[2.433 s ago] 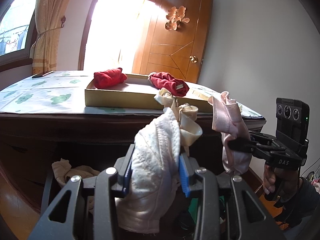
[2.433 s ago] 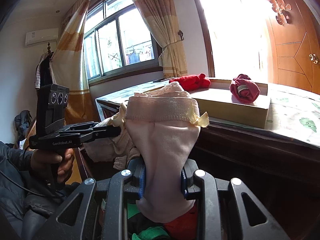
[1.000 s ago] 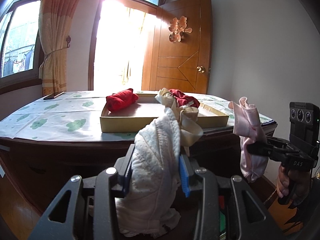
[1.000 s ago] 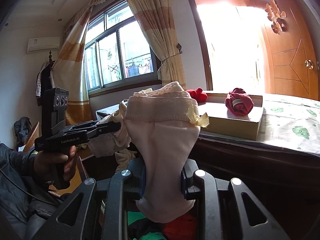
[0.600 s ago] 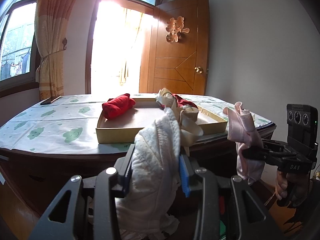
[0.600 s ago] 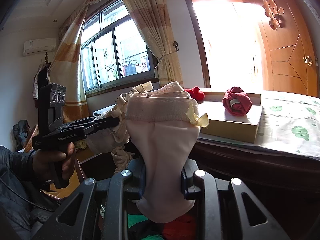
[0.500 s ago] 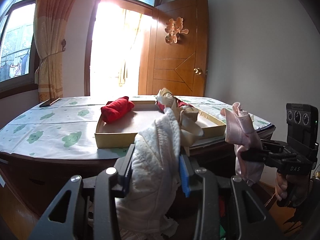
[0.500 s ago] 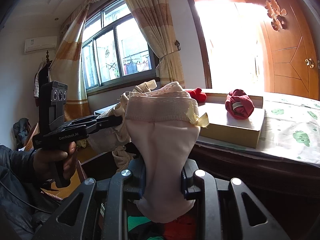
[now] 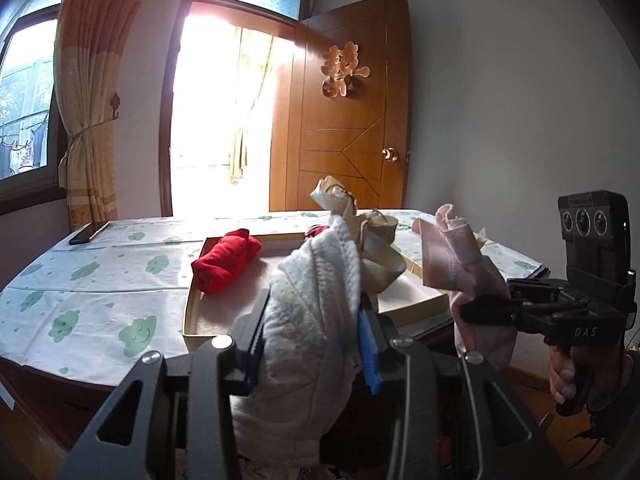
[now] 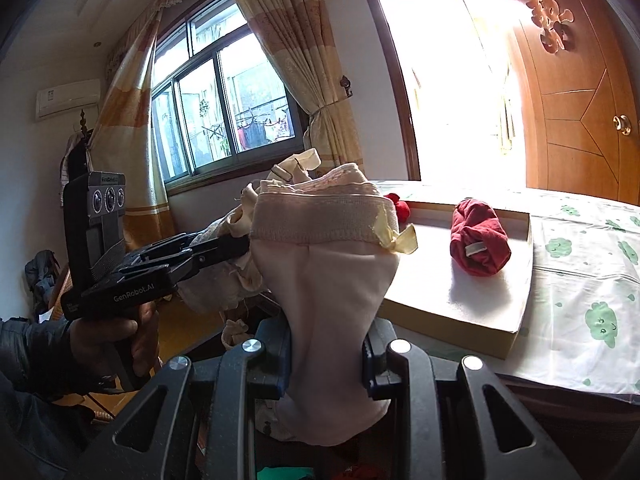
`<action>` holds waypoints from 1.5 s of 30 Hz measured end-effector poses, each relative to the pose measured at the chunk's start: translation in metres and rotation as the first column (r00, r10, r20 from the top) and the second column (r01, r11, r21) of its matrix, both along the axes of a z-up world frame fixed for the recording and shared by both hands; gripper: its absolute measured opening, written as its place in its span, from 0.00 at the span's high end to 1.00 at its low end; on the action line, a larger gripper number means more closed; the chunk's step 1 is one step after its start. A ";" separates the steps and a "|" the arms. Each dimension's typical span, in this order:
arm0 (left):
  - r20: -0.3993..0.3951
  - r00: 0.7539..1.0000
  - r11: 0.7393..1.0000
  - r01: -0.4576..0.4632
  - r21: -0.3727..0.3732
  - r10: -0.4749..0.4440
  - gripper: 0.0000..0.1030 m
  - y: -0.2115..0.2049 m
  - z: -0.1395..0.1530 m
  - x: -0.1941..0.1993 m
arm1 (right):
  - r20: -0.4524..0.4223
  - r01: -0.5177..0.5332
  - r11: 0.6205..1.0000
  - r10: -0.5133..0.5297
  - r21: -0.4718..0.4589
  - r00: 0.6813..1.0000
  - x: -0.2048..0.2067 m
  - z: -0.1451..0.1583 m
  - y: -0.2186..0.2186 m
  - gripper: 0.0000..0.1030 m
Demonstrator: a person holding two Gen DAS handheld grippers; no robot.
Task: Take underwear out of drawer
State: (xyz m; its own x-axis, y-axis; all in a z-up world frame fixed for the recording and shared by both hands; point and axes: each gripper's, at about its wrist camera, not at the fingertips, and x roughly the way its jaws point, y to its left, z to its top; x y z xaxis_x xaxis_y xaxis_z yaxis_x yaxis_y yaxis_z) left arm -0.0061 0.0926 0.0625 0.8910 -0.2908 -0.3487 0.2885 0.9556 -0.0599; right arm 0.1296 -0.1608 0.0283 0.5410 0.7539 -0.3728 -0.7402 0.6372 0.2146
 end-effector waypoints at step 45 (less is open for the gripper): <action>-0.264 0.960 0.986 -0.128 -0.109 0.096 0.64 0.007 0.026 0.203 | -0.176 0.201 0.969 -0.225 -0.144 0.958 0.169 0.036 0.056 0.72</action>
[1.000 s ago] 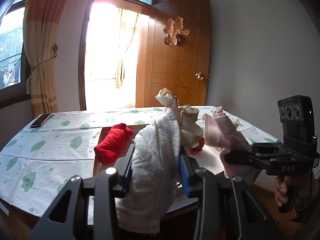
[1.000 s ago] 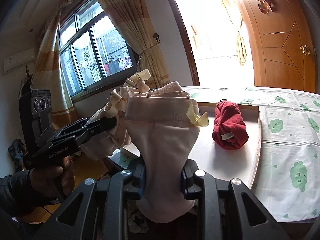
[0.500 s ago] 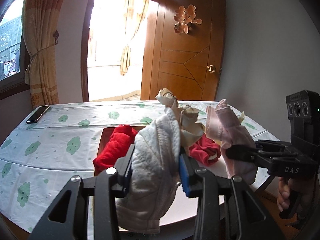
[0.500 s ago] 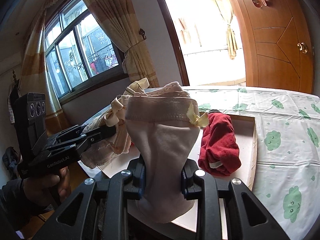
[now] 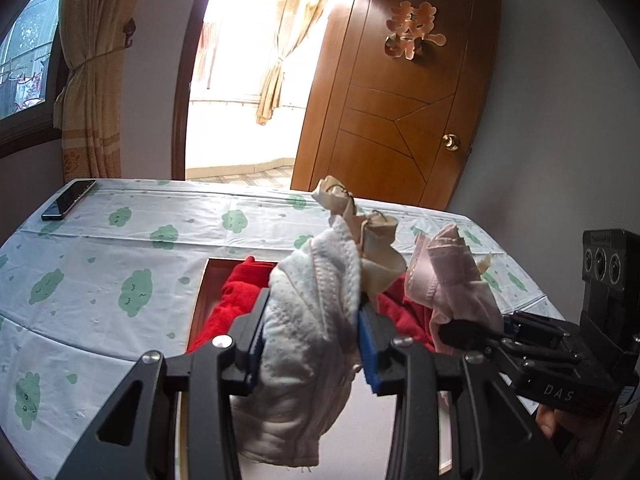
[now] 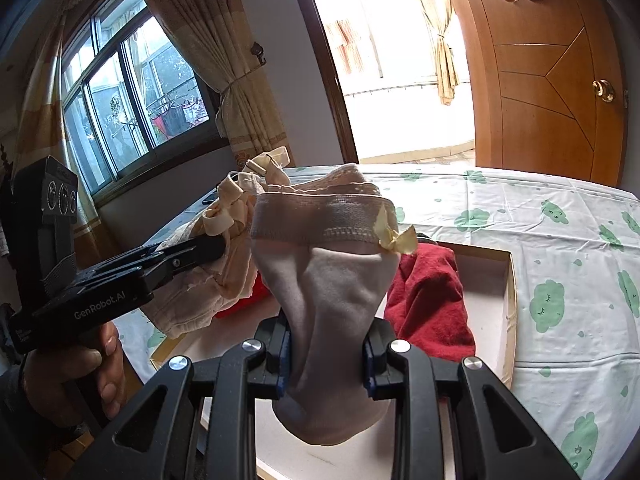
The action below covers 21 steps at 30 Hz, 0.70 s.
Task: Take underwear out of drawer
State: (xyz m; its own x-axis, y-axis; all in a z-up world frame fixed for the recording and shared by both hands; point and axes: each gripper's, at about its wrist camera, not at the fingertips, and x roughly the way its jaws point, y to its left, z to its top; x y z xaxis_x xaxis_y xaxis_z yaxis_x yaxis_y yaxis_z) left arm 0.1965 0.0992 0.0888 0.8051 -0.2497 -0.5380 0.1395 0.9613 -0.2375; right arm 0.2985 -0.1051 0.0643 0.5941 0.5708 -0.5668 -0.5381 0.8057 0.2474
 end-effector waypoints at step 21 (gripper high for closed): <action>-0.143 0.988 0.993 -0.077 -0.094 0.063 0.63 -0.009 -0.030 0.062 | -0.084 0.103 0.986 -0.114 -0.132 0.990 0.060 -0.017 0.021 0.71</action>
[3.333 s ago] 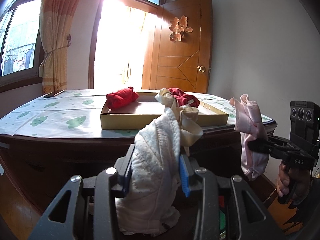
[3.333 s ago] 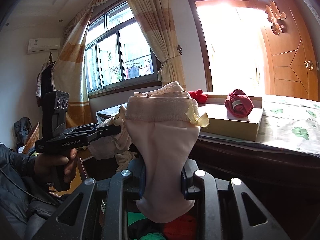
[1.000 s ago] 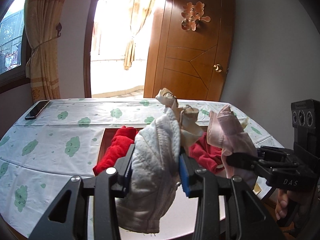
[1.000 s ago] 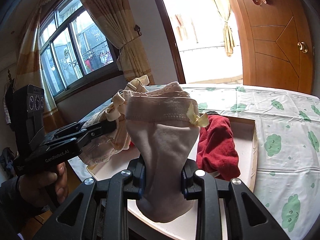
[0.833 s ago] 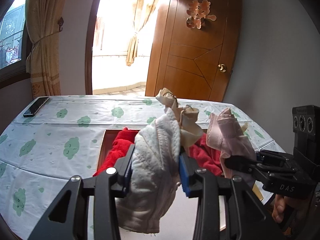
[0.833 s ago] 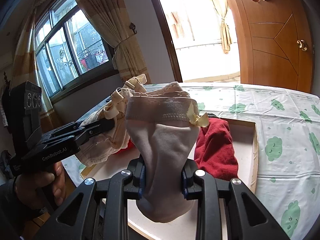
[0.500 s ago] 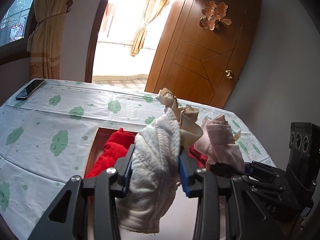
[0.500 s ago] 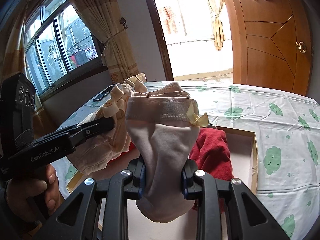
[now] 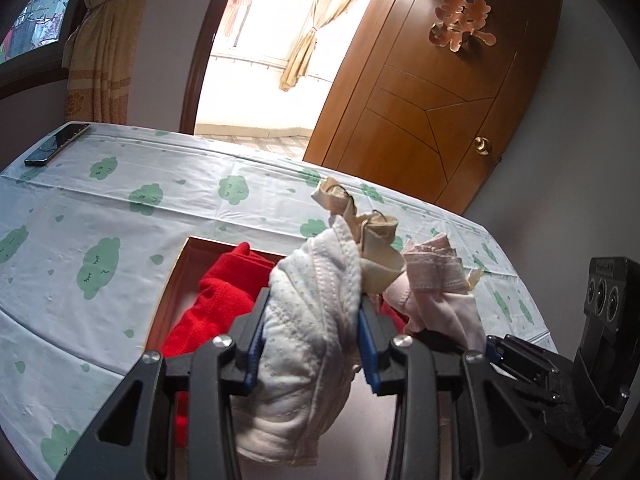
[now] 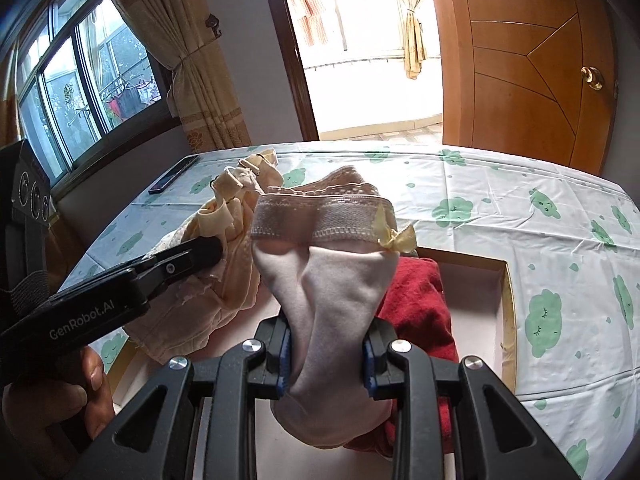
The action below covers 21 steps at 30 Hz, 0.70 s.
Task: Take underwear out of drawer
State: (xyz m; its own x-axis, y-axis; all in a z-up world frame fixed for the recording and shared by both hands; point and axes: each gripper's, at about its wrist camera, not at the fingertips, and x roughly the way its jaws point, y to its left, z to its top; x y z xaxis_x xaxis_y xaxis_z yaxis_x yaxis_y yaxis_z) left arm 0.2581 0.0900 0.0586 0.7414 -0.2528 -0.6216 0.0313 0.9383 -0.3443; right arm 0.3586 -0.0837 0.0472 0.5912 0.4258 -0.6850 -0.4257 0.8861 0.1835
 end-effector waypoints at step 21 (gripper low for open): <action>0.080 0.995 0.999 0.052 0.012 -0.053 0.34 -0.006 0.008 -0.047 | 0.061 -0.026 0.998 0.023 0.058 0.998 -0.056 0.003 -0.038 0.33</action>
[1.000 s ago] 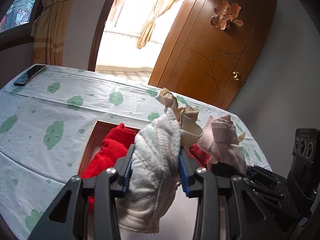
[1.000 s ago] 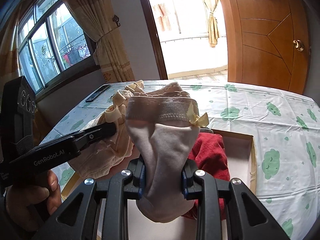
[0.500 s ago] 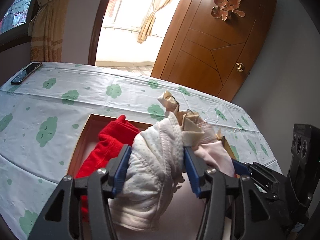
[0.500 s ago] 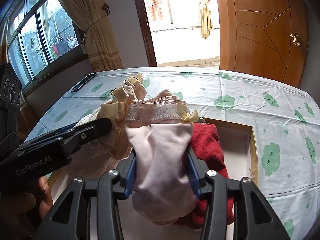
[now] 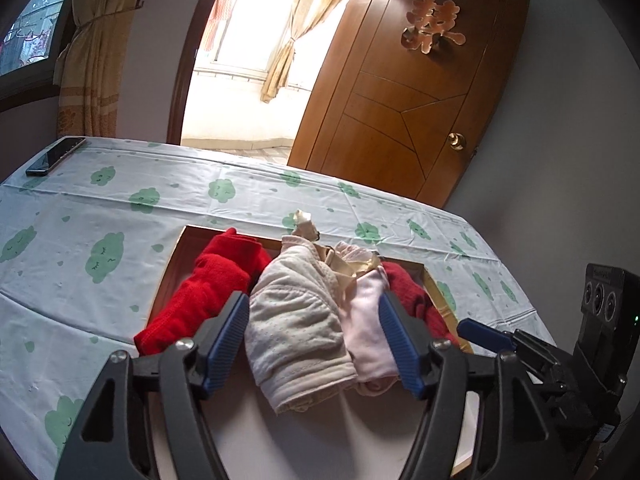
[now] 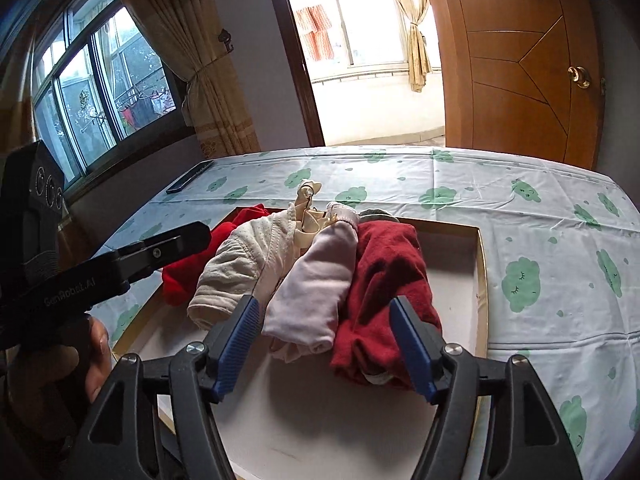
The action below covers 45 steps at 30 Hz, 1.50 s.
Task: Take underwear out of drawer
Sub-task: 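Lower and release the white underwear with the left tool while the right tool releases the pink underwear, then move both open tools down into the open drawer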
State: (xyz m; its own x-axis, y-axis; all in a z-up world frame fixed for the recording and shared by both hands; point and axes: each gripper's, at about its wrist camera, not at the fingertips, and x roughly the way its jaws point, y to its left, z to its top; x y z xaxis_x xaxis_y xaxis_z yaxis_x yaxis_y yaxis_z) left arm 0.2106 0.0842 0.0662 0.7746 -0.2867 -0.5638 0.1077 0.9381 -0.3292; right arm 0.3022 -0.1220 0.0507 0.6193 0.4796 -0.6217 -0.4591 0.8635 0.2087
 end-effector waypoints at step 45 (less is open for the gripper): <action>-0.081 0.977 0.953 0.211 0.218 -0.198 0.30 0.017 -0.087 -0.203 | 0.018 -0.191 0.981 0.191 0.032 0.981 -0.219 -0.069 -0.069 0.30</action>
